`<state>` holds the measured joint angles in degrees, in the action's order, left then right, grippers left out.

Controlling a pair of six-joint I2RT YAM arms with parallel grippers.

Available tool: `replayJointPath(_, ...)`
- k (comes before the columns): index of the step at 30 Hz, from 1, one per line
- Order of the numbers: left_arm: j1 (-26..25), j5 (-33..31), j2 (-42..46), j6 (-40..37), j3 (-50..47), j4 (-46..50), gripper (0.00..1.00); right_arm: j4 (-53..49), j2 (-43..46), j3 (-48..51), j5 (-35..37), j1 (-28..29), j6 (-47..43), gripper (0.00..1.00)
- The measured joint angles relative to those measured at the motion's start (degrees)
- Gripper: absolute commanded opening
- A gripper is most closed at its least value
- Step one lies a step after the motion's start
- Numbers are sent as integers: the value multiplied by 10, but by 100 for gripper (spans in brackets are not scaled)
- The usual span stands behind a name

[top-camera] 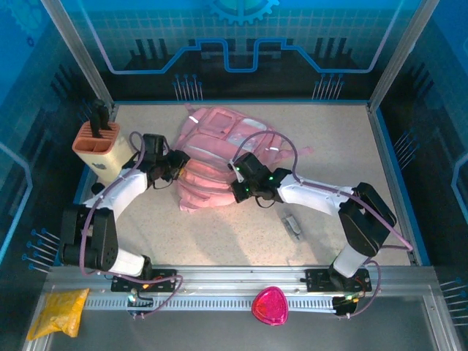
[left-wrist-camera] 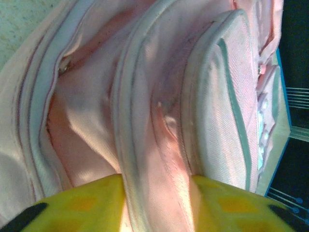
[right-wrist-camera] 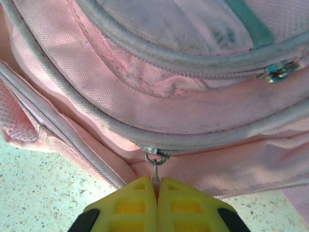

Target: Pack books, pencil case, and school supplies into a backpack

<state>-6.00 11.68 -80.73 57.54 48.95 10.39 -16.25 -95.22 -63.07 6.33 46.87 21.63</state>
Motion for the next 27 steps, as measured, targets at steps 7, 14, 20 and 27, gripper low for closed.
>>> replayJointPath(7,-116,-38,118,113,-101,-59,54,-2,-14,0,-8,0,7,0)
replayJointPath(14,-203,-85,100,200,-115,-94,54,-2,-16,0,-8,0,9,0)
replayJointPath(20,-234,-103,37,253,-112,-111,46,-2,-16,0,-8,0,9,0)
replayJointPath(27,-245,-130,-8,281,-88,-124,25,-2,-19,0,-8,0,9,0)
